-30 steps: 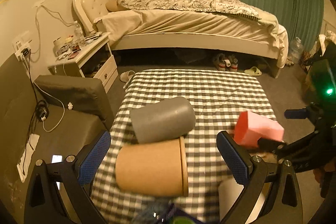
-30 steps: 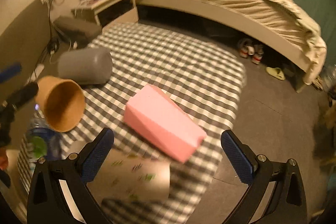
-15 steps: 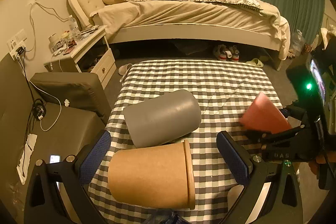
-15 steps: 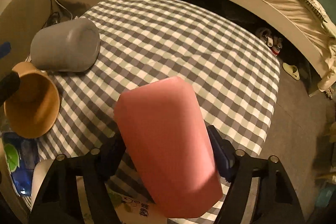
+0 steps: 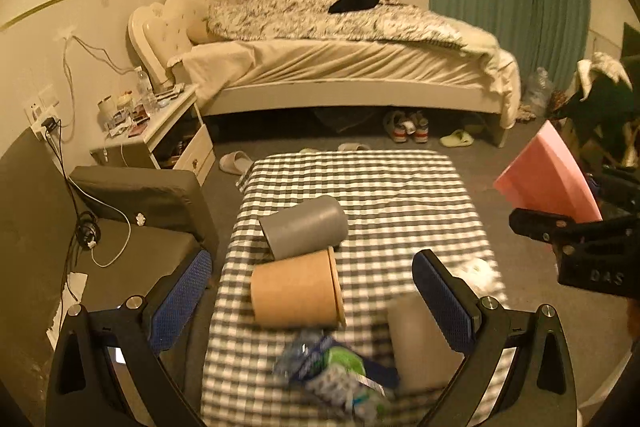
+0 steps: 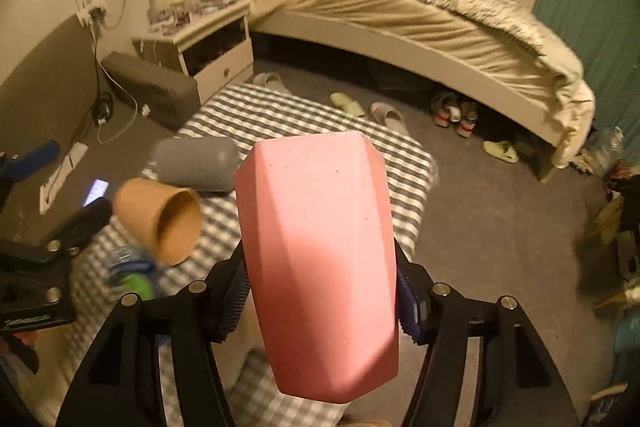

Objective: Flip cup upside down
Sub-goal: 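Lift the pink cup with the right gripper and carry it toward the left gripper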

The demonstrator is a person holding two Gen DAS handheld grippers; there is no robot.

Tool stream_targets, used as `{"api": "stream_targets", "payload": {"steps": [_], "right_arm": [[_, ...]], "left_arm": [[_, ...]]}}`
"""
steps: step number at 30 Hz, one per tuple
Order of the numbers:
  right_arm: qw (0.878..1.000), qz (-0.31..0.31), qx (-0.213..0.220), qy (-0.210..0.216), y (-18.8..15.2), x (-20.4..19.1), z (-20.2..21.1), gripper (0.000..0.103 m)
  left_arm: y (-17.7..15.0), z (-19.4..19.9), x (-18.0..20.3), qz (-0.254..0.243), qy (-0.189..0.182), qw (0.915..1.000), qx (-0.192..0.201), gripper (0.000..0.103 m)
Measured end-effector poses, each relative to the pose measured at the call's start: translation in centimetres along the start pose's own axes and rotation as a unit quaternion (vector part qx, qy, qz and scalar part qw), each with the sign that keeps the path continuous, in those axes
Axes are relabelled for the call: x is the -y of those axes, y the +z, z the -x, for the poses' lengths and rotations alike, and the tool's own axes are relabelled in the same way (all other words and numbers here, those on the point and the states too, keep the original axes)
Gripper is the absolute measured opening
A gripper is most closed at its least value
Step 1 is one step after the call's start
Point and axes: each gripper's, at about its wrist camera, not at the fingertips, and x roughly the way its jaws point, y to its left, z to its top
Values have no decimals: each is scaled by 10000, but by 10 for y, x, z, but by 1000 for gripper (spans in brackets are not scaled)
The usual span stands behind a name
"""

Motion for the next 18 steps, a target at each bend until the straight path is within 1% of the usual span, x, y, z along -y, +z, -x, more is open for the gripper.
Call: {"api": "stream_targets", "payload": {"steps": [3, 6, 8, 11, 14, 18], "right_arm": [[9997, -131, 136, -162, -19, -18, 50, 61], [9991, -290, 224, -190, -43, -42, 89, 61], [9989, -350, 230, -222, -61, -57, 107, 61], [9984, -471, 233, -193, -87, -81, 125, 61], [9978, -612, 217, -140, -113, -104, 133, 61], [9965, -825, 117, -106, -145, -131, 122, 61]], "left_arm": [[-9, 30, -9, 2, -72, 9999, 72, 103], [-24, 59, -20, -28, -87, 9998, 180, 103], [-37, 74, -27, -55, -86, 9997, 206, 103], [-59, 93, -39, -88, -61, 9996, 253, 103], [-81, 104, -51, -59, 23, 9997, 239, 103], [-111, 102, -66, -99, 287, 9994, 148, 103]]}}
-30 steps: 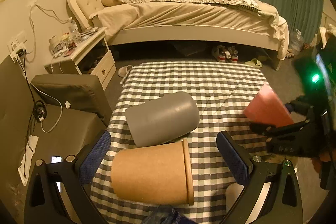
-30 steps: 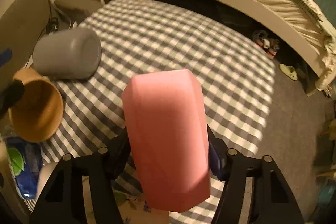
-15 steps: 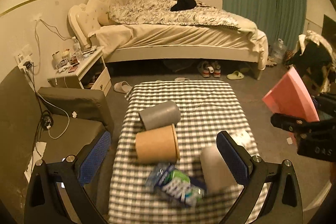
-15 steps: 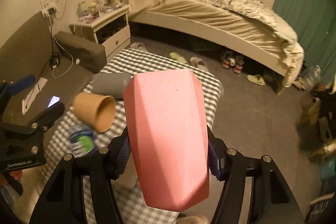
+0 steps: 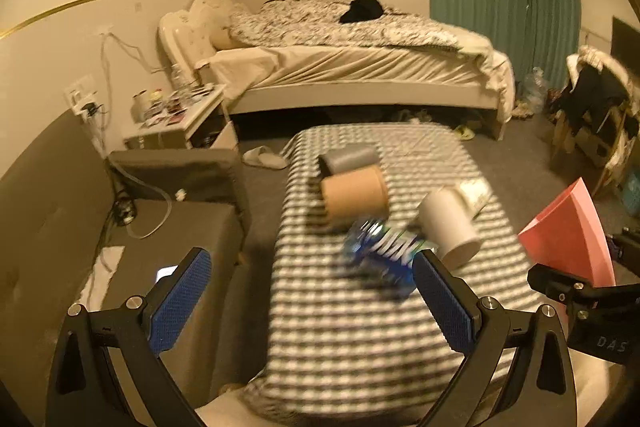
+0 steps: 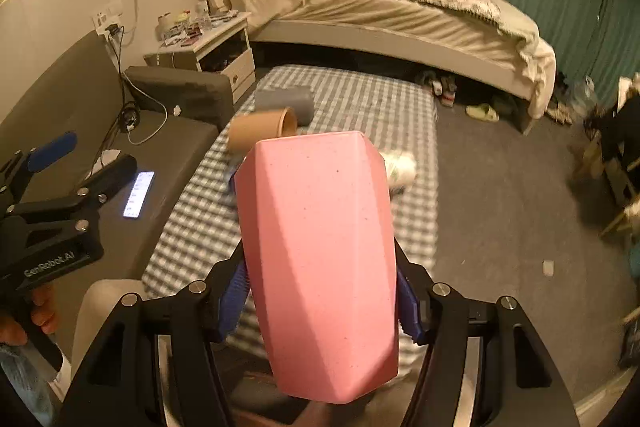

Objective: Flip cup upside down
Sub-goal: 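Lift the pink cup with the right gripper and carry it toward the left gripper, then close the left gripper on the pink cup while the right gripper releases it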

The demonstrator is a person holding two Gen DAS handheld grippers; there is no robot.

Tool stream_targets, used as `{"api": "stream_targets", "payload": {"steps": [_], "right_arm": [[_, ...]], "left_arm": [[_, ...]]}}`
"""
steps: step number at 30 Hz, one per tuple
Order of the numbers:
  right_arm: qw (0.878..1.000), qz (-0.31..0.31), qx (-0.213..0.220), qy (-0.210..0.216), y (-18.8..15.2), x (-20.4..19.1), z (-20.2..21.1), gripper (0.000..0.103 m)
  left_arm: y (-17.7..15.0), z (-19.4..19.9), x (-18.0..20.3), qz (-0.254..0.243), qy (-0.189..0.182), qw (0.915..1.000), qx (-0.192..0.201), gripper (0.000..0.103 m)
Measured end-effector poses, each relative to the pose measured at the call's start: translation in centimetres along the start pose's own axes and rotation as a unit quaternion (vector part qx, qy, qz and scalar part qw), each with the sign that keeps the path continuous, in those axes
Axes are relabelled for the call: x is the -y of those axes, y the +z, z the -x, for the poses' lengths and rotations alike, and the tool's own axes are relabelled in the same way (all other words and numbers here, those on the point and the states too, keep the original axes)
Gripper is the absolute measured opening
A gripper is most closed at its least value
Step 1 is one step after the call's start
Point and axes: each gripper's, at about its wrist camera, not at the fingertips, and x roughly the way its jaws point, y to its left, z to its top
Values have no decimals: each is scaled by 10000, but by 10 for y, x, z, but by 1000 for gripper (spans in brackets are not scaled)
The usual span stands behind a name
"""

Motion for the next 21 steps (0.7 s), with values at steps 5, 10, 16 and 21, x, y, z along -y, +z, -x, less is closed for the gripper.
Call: {"api": "stream_targets", "payload": {"steps": [5, 10, 16, 21], "right_arm": [[9976, -591, -364, 71, -39, -18, -48, 61], [9926, -999, -673, -150, -69, -24, -97, 61], [9889, -1289, -665, -316, -75, -25, -124, 61], [9889, -1286, -679, -318, -73, -28, -138, 61]], "left_arm": [[-39, -18, -15, 75, 192, 9995, -255, 103], [-67, -36, -17, 145, 95, 9993, -340, 103], [-81, -57, -12, 173, -100, 9988, -447, 103], [-90, -72, -9, 88, -81, 9980, -625, 103]]}}
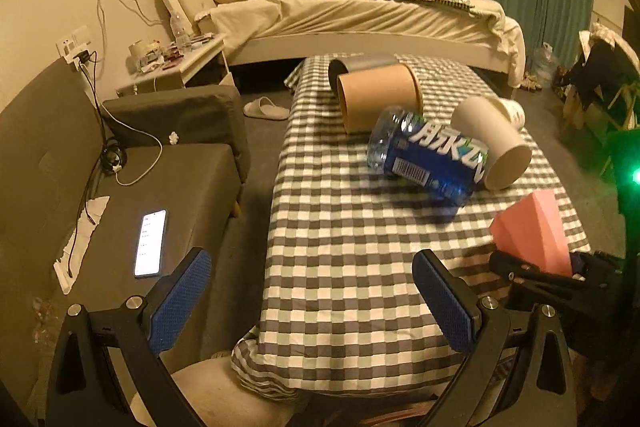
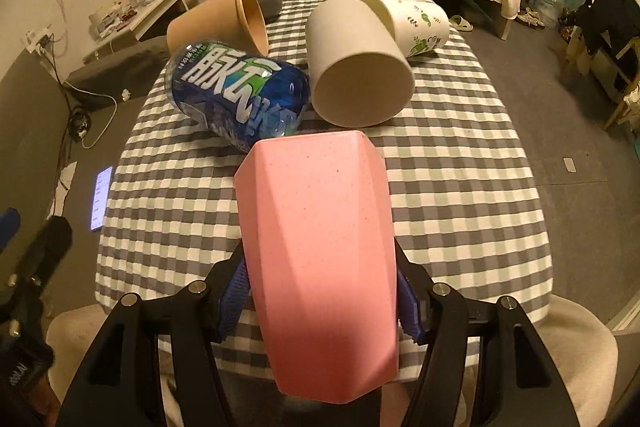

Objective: Flip cup upside down
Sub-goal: 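Close the left gripper on the pink cup while the right gripper releases it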

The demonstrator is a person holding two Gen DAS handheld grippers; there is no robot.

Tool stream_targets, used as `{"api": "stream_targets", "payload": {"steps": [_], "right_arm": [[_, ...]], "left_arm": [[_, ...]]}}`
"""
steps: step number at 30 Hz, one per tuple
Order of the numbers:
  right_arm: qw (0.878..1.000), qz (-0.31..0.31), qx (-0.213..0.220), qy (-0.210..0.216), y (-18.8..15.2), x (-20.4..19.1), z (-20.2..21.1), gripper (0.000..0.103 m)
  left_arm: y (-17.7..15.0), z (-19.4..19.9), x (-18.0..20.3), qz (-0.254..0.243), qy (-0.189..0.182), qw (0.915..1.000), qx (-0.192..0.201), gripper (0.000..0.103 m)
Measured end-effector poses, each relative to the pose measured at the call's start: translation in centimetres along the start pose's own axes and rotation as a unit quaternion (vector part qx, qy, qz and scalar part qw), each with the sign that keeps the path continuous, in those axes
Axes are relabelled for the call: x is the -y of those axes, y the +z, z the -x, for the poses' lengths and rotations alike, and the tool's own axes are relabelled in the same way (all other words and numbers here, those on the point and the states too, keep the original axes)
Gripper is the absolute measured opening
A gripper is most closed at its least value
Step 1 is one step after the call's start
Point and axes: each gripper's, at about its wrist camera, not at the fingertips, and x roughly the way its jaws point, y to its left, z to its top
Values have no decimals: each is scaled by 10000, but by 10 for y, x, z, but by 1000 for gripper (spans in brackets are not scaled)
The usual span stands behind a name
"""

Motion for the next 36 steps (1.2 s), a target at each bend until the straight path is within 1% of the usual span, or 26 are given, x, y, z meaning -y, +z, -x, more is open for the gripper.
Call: {"api": "stream_targets", "payload": {"steps": [3, 6, 7, 8, 9, 10, 13, 15, 18, 19, 21, 24, 26, 29, 30, 32, 36], "right_arm": [[10000, 44, 51, 1, 1, -1, -5, 62], [9999, -84, 23, 90, 1, 5, -10, 62], [9999, -110, -15, 115, 2, 7, -13, 64], [9998, -119, -24, 130, 2, 9, -14, 66], [9998, -133, -6, 145, 2, 10, -13, 73], [9997, -154, 44, 180, 2, 12, -10, 78], [9993, -162, 204, 282, 5, 16, 3, 85], [9989, -117, 334, 292, 8, 18, 15, 87], [9970, -62, 707, 310, 13, 27, 45, 92], [9959, -39, 864, 275, 13, 31, 57, 94], [9936, 76, 1122, 142, 14, 37, 75, 95], [9871, 355, 1539, -270, 11, 50, 102, 100], [9839, 413, 1683, -443, 9, 60, 111, 101], [9817, 403, 1755, -615, 3, 79, 113, 101], [9817, 381, 1748, -647, 0, 85, 112, 101], [9830, 269, 1690, -663, -8, 98, 105, 101], [9855, 90, 1535, -720, -19, 123, 86, 101]], "left_arm": [[-2, -6, 0, 25, 46, 10000, -84, 103], [-4, -6, 1, 40, 75, 9999, -121, 103], [-5, -5, 1, 42, 102, 9998, -137, 103], [-5, -5, 2, 42, 114, 9998, -143, 103], [-6, -3, 3, 40, 117, 9998, -145, 103], [-6, -2, 4, 37, 120, 9998, -151, 103], [-5, 4, 8, 69, 125, 9998, -154, 103], [-4, 10, 12, 116, 105, 9998, -135, 103], [-1, 26, 21, 168, 23, 9998, 65, 103], [-1, 33, 28, 139, -20, 9997, 222, 103], [-1, 42, 41, 49, -37, 9992, 391, 103], [-4, 46, 63, -3, -196, 9987, 476, 103], [-8, 46, 76, 50, -346, 9983, 460, 103], [-17, 41, 94, 186, -613, 9974, 321, 103], [-21, 39, 101, 180, -635, 9975, 265, 103], [-29, 30, 115, 93, -565, 9983, 128, 103], [-39, 17, 130, 32, -587, 9982, -87, 103]]}}
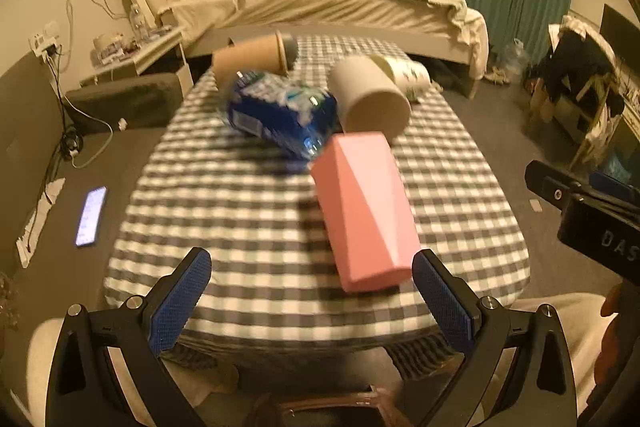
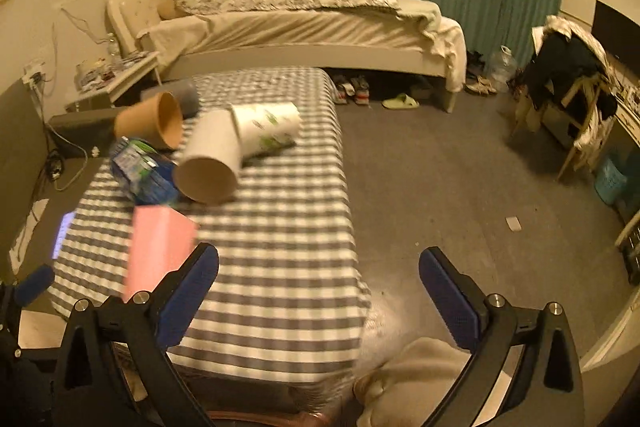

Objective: Flip cup upside down
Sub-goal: 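Close the left gripper on the pink cup while the right gripper releases it, then lower the pink cup rim-down onto the tablecloth and open the left gripper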

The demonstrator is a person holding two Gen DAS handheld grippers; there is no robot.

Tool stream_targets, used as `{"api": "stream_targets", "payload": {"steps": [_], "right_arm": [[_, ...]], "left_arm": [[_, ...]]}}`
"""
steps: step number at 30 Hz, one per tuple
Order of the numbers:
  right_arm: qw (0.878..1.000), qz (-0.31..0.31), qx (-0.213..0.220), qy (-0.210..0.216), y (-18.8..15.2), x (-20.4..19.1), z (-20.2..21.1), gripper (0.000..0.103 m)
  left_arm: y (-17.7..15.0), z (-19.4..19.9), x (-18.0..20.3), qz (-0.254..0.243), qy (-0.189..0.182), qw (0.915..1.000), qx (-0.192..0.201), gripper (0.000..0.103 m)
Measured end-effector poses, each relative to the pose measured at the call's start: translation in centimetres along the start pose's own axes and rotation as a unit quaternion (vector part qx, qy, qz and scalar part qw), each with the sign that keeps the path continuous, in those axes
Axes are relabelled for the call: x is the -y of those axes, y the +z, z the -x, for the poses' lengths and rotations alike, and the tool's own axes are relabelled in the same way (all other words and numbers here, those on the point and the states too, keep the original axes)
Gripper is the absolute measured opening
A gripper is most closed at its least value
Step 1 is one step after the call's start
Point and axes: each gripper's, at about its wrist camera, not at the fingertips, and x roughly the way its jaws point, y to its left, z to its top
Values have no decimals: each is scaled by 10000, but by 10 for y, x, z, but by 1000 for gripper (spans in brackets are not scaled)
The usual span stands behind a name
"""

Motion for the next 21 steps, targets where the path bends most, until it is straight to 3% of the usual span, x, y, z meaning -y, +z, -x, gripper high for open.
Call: {"api": "stream_targets", "payload": {"steps": [11, 18, 21], "right_arm": [[9984, -339, -450, 18, -21, 33, -44, 101], [9972, -416, -609, 72, -20, 33, -59, 101], [9974, -383, -609, 77, -20, 29, -59, 101]], "left_arm": [[-9, -37, 15, 12, -93, 9992, -394, 99], [-4, -47, 25, -242, -255, 9982, -481, 59], [-2, -41, 30, -448, -232, 9975, -489, 55]]}}
